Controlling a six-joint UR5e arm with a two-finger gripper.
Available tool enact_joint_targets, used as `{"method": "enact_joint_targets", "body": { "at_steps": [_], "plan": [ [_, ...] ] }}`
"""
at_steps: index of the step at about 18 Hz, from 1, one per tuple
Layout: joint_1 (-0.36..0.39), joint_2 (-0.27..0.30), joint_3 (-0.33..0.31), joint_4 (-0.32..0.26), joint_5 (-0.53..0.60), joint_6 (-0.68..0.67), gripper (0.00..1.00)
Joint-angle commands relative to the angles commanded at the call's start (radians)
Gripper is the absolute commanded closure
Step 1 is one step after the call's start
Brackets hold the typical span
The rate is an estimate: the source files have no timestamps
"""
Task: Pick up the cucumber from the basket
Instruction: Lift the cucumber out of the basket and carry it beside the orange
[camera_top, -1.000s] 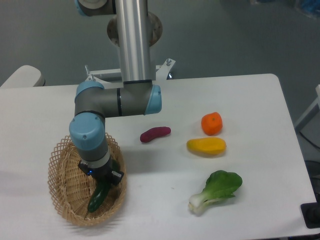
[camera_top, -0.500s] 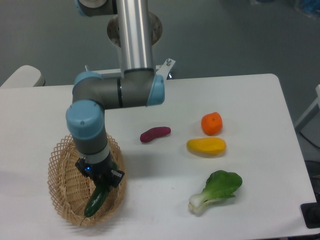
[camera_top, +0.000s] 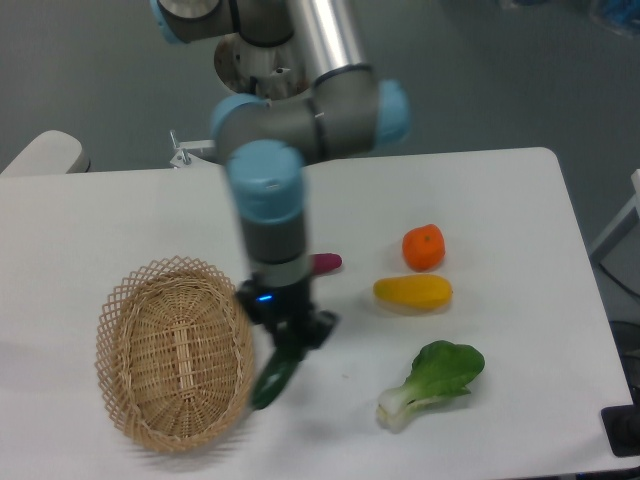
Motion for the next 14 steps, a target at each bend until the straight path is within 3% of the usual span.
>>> {"method": "enact_joint_targets", "body": {
  "at_steps": [8, 14],
  "plan": [
    [0.241, -0.034, 0.101, -0.127, 0.000, 0.419, 0.74],
    [0.316, -0.046, 0.124, -0.158, 0.002, 0.622, 0.74]
  ]
}}
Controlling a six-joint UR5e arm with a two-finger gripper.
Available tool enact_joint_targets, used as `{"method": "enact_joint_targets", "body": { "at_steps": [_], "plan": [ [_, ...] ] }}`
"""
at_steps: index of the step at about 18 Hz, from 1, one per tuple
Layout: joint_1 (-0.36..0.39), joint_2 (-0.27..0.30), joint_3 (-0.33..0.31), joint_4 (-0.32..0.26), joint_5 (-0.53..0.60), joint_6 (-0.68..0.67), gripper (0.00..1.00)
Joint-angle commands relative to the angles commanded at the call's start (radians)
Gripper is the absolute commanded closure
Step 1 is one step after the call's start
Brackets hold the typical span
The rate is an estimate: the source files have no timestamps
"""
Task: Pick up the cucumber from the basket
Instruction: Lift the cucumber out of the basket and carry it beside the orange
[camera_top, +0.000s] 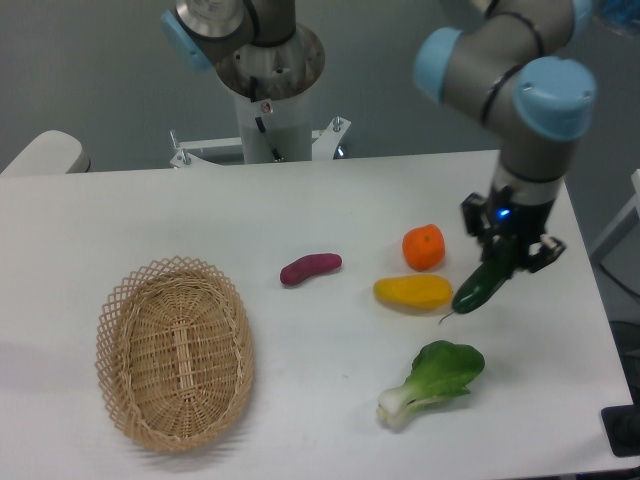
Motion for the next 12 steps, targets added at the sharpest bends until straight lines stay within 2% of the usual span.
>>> {"method": "enact_joint_targets", "body": {
  "at_steps": [12],
  "plan": [
    [0.003, 0.000, 0.003, -0.014, 0.002, 0.013, 0.74]
  ]
}}
